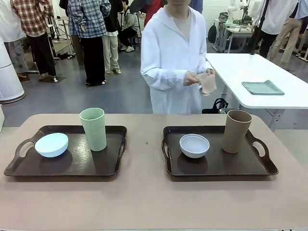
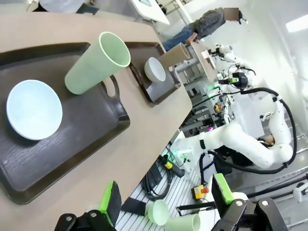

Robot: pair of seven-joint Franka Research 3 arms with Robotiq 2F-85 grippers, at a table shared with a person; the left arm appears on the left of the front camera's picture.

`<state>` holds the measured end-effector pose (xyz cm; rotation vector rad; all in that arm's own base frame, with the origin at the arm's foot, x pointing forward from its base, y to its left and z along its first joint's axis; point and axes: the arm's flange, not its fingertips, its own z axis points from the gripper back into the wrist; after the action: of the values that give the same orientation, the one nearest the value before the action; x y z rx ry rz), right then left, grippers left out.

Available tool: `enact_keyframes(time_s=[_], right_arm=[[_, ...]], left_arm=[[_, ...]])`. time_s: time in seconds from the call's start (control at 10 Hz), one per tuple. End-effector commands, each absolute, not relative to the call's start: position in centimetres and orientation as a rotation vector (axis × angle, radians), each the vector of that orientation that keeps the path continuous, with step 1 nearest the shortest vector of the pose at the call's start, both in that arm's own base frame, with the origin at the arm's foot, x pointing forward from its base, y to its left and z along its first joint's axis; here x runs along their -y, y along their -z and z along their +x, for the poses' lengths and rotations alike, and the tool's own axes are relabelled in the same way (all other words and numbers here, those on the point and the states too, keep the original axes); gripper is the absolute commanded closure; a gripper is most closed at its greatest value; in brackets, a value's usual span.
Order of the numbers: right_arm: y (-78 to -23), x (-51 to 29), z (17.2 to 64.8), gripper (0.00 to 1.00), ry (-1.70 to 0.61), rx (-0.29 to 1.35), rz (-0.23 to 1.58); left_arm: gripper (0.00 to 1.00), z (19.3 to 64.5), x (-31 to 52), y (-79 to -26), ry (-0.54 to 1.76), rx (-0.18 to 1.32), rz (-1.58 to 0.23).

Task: Set up a tray with a mat and arrange the tableware.
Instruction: Pick up the Picnic Bowl and Reusable plastic cup from the Handle tray in front of the human's position and hold them in the air.

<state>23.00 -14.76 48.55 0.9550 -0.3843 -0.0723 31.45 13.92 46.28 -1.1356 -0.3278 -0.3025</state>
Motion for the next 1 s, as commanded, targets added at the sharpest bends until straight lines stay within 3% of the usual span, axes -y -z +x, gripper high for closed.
enact_keyframes(time_s=[0.0, 0.9], right_arm=[[-46.4, 13.7, 22.2, 0.0, 0.051, 0.39, 0.987], [-48.2, 15.0, 23.0, 0.0, 0.072, 0.382, 0.962]], left_arm=[[0.0, 31.5, -13.7, -45.9, 0.285, 0.337, -1.145], [0.0, 31.5, -14.0, -46.2, 0.297, 0.327, -1.134]])
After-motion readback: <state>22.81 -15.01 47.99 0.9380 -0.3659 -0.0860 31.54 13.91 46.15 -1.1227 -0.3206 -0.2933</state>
